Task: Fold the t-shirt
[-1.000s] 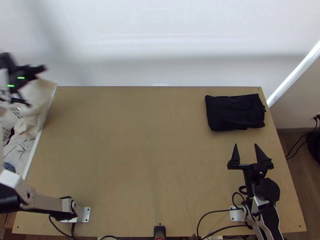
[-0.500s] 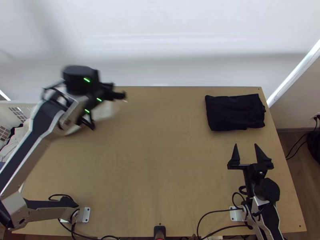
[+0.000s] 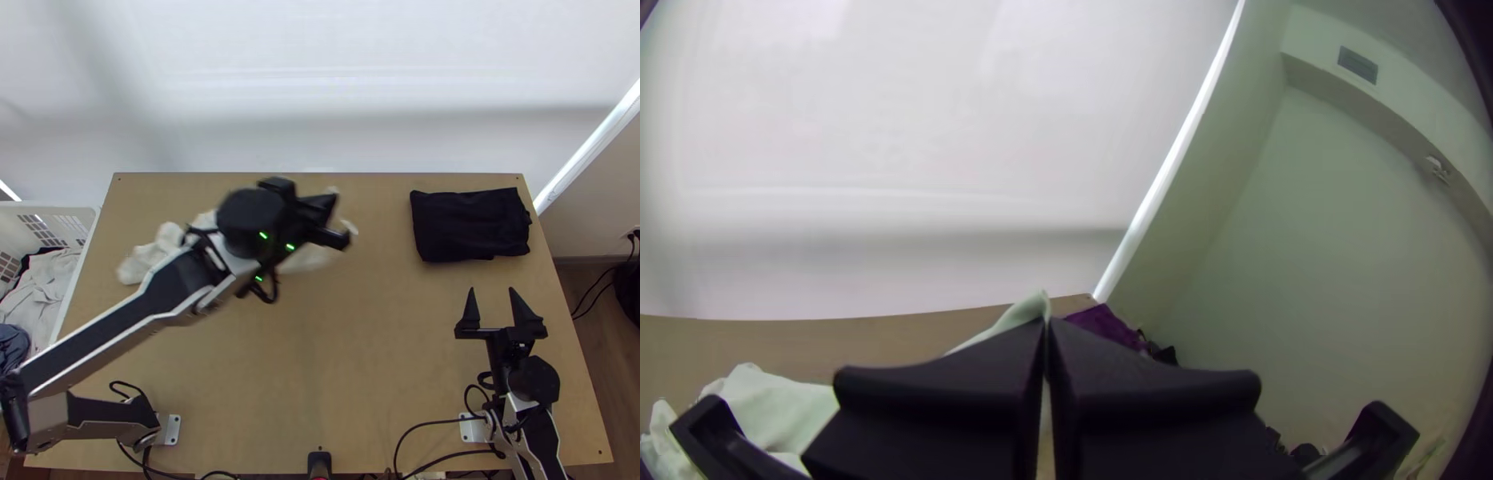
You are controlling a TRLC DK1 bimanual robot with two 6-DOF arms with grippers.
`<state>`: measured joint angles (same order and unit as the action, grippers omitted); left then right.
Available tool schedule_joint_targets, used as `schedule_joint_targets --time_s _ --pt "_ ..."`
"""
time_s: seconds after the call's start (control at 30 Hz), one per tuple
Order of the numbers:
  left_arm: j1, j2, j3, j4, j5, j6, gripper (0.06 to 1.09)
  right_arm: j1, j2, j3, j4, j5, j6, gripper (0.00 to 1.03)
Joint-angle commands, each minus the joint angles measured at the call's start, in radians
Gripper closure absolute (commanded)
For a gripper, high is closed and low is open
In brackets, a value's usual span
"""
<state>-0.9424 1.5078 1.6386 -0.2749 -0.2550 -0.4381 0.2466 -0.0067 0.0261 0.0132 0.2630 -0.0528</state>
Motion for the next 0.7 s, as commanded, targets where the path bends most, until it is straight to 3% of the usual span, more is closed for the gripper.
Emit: schedule_joint_targets --time_s 0.0,0.27,0.3,0.33,0.4,0.67 --pt "-0.055 0.06 -0.02 0.094 -0.003 -0.033 1.05 -0.001 0.005 0.003 -0.015 0.013 0.018 0.05" --pt "-0.084 0.204 -0.019 0.213 -0.03 -0.051 1.05 -0.001 0.005 0.003 -0.015 0.013 0.018 0.05" --pt "-0.084 0.218 -0.019 0.237 -0.036 -0.051 0.99 -0.001 0.005 0.003 -0.015 0.013 0.018 0.05" --pt "-0.084 0.223 -0.02 0.25 -0.036 -0.05 0.73 -0.001 0.005 0.001 -0.015 0.013 0.018 0.05" --pt "-0.09 0.223 -0.02 0.269 -0.033 -0.051 0.07 -0.001 0.005 0.003 -0.015 0.013 0.018 0.05" --pt "-0.022 0.089 -0.033 0.221 -0.033 -0.025 0.1 -0.001 0.005 0.003 -0.015 0.013 0.018 0.05"
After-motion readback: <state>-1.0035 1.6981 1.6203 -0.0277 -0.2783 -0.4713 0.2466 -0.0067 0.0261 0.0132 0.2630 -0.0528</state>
